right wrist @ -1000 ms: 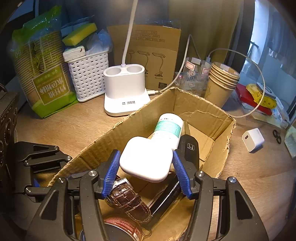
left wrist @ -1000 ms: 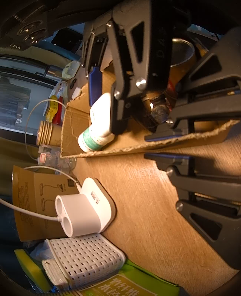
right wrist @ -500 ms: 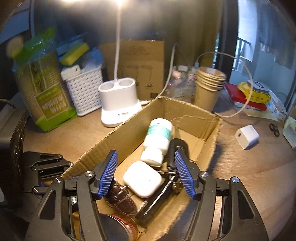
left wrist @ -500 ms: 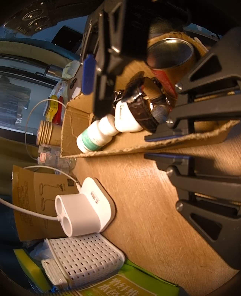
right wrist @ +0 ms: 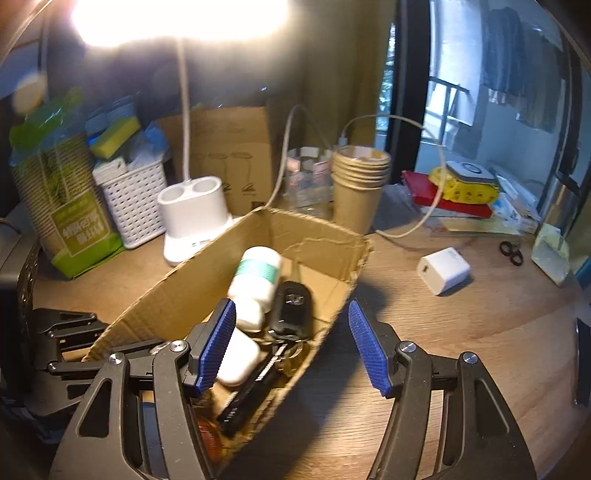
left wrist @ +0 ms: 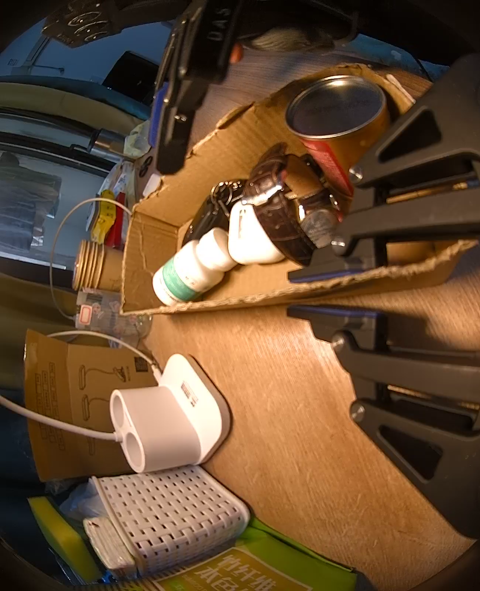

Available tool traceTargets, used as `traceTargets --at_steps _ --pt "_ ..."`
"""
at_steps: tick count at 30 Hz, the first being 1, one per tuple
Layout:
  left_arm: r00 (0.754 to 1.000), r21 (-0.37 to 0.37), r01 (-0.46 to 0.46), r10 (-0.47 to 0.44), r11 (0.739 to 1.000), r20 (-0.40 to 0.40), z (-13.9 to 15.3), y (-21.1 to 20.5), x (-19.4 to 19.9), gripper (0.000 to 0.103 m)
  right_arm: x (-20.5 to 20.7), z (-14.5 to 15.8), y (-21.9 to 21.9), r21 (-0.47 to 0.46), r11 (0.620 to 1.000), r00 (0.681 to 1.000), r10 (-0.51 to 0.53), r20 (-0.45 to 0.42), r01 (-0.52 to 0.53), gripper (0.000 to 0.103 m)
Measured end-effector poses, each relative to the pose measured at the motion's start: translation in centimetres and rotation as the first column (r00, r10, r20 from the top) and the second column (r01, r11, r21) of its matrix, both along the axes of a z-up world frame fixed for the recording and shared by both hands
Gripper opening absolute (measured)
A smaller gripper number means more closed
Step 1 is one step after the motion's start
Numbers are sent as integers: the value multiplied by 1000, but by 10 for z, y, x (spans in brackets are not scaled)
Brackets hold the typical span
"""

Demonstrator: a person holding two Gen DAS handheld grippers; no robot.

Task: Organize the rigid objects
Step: 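Move the right gripper to the white charger on the table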

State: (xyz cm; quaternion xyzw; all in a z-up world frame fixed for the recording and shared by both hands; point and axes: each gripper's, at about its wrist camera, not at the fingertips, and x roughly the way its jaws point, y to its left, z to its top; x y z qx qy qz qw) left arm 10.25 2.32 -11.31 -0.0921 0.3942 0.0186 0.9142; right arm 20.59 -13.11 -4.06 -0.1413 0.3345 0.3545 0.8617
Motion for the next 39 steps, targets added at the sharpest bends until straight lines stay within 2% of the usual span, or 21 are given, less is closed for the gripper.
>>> traceTargets --at_steps 15,18,23,29,33,39 --pt "1000 0 0 0 1000 0 0 0 0 13 56 -10 -53 7 977 975 -215 49 215 67" --pt "1000 0 0 0 1000 0 0 0 0 13 63 -8 -57 9 977 974 -215 75 215 67" --pt "1000 0 0 0 1000 0 0 0 0 13 80 -12 -56 -41 976 973 -207 106 212 67" --pt "1000 0 0 0 1000 0 0 0 0 13 107 -23 -59 -94 968 970 -225 97 234 67" --pt "1000 0 0 0 1000 0 0 0 0 13 124 -33 -61 -104 971 976 -210 53 215 67" --pt "1000 0 0 0 1000 0 0 0 0 13 138 -41 -60 -114 968 974 -219 58 224 67"
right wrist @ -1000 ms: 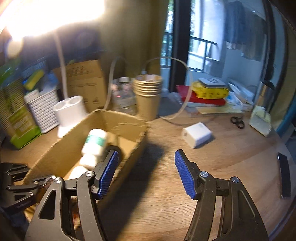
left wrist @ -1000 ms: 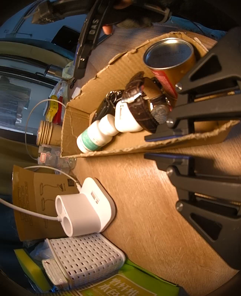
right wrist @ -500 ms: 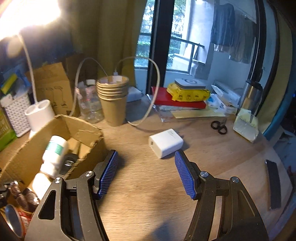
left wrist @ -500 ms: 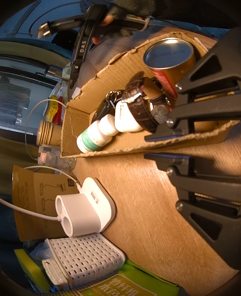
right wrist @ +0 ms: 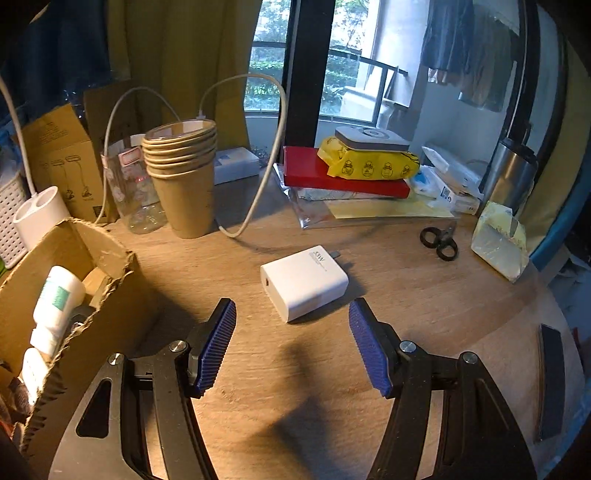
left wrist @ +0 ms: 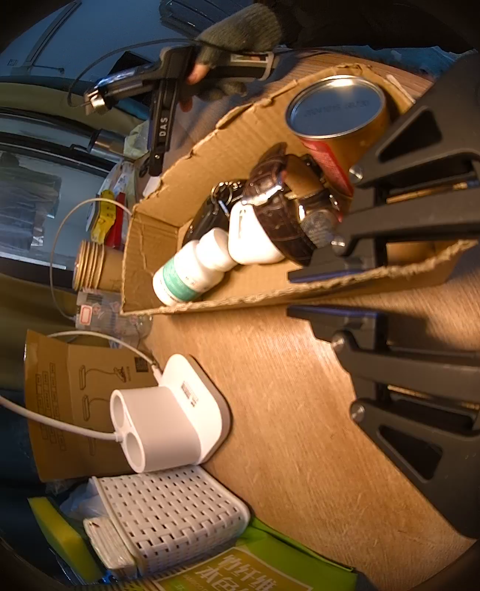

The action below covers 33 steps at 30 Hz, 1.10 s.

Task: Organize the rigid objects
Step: 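Move the right gripper to the white charger on the table, then close the right gripper on the white charger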

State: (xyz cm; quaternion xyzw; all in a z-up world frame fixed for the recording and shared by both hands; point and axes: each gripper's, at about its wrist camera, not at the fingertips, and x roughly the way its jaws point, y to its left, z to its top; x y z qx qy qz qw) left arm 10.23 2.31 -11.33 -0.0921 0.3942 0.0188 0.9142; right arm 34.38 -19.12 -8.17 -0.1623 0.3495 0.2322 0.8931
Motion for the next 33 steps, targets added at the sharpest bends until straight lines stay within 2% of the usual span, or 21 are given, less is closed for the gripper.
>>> traceTargets --at_steps 8,10,11,30,32,33 --pt "1000 2 0 0 1000 1 0 -1 -1 13 26 -12 6 -58 998 1000 -15 4 15 68" --pt "1000 2 0 0 1000 1 1 -1 -1 13 32 -15 9 -68 998 1000 -11 3 11 75" --pt "1000 2 0 0 1000 1 1 -1 -1 13 34 -16 10 -70 997 1000 -12 2 12 76" --pt "1000 2 0 0 1000 1 1 -1 -1 13 71 -32 16 -20 1000 995 1 -101 -3 76" --pt "1000 2 0 0 1000 1 1 -1 -1 13 72 -34 19 -36 999 994 0 -112 -5 74" --pt "1000 2 0 0 1000 1 0 -1 -1 13 71 -34 20 -39 999 994 3 -109 -7 70"
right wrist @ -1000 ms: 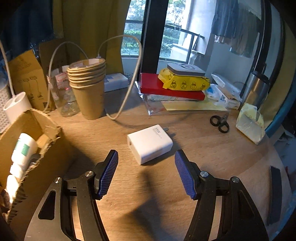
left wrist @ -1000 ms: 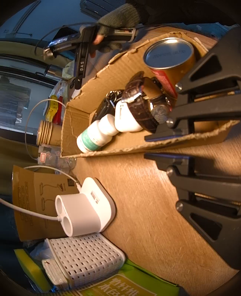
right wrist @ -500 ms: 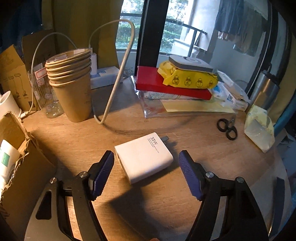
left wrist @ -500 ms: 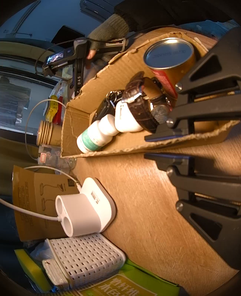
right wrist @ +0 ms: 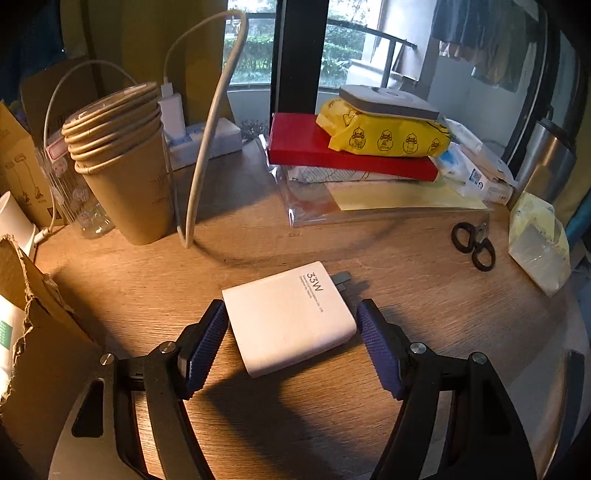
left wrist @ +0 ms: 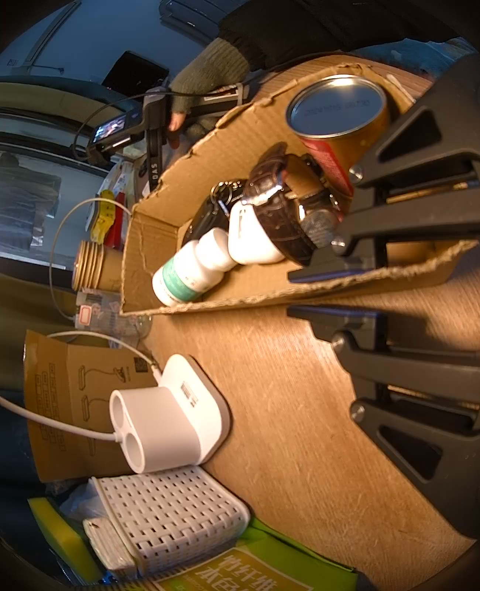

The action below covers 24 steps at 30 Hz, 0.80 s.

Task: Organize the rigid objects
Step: 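Close the right gripper on the white charger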

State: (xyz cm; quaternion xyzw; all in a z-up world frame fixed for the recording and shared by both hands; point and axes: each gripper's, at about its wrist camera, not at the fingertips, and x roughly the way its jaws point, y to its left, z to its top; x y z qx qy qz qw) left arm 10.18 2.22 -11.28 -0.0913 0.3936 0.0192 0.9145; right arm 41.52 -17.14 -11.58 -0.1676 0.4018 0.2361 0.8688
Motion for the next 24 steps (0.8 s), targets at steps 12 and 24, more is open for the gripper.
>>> traceTargets --at_steps 12,24 --pt "1000 0 0 0 1000 0 0 0 0 13 -12 4 3 -39 999 998 -14 62 17 65" --pt "1000 1 -1 1 1000 0 0 -1 0 13 -41 19 0 -25 999 987 -16 157 20 64"
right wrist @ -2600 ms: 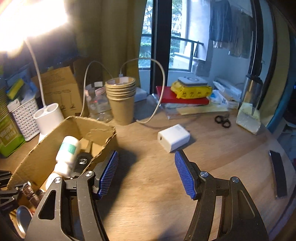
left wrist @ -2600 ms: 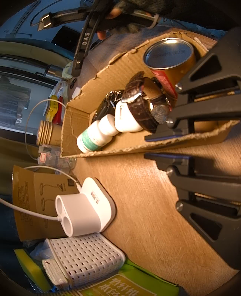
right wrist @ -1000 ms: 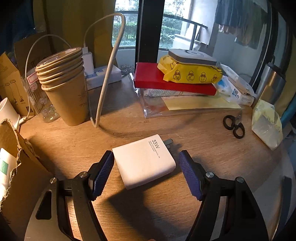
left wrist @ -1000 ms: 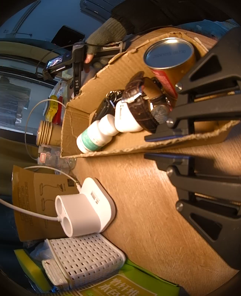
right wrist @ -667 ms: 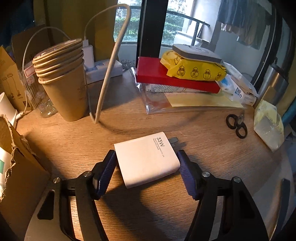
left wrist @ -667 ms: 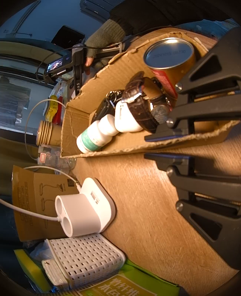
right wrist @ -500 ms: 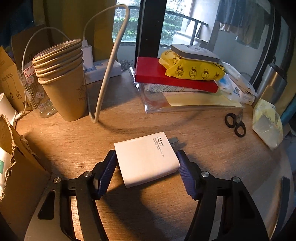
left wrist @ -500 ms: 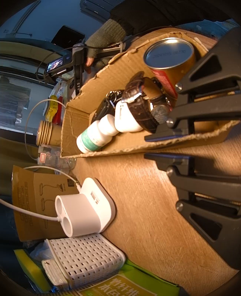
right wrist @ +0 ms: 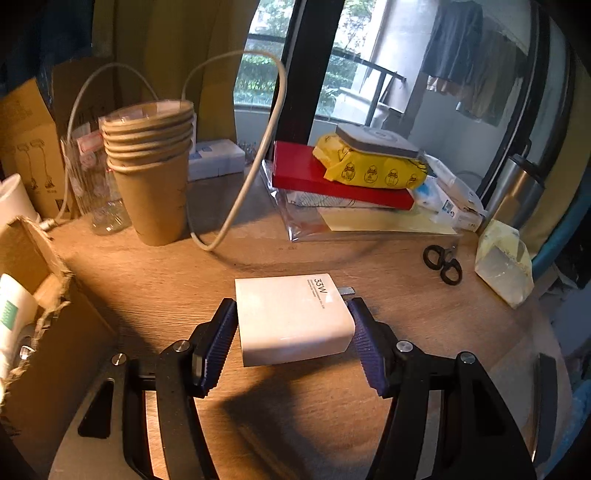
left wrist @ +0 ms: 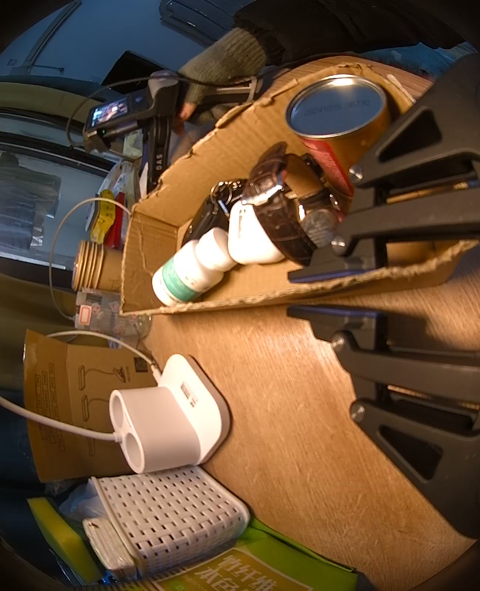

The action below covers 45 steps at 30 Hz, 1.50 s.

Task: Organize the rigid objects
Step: 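Close the right gripper on the white charger, then lift the charger and carry it over the box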

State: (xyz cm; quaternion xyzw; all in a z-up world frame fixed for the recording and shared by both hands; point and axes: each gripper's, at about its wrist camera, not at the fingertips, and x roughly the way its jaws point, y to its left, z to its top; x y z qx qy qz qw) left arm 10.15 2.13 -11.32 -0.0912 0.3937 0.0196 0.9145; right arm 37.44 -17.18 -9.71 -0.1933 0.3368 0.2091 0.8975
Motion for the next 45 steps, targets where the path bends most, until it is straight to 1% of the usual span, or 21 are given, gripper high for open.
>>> traceTargets --at_steps 10,14,24,33,42,45 --pt "1000 -1 0 0 1000 0 0 0 0 13 -38 21 0 17 1000 998 19 64 -20 64" --pt "1000 0 0 0 1000 0 0 0 0 13 -51 27 1 29 999 997 29 75 -31 64" --pt "1000 1 0 0 1000 0 0 0 0 13 -77 36 9 42 996 994 69 82 -73 64" --pt "1000 0 0 0 1000 0 0 0 0 13 -98 48 18 55 992 989 107 105 -113 64" --pt "1000 1 0 0 1000 0 0 0 0 13 -121 64 35 60 983 977 167 134 -176 64" --pt "1000 1 0 0 1000 0 0 0 0 13 -126 65 43 68 977 973 191 129 -201 64"
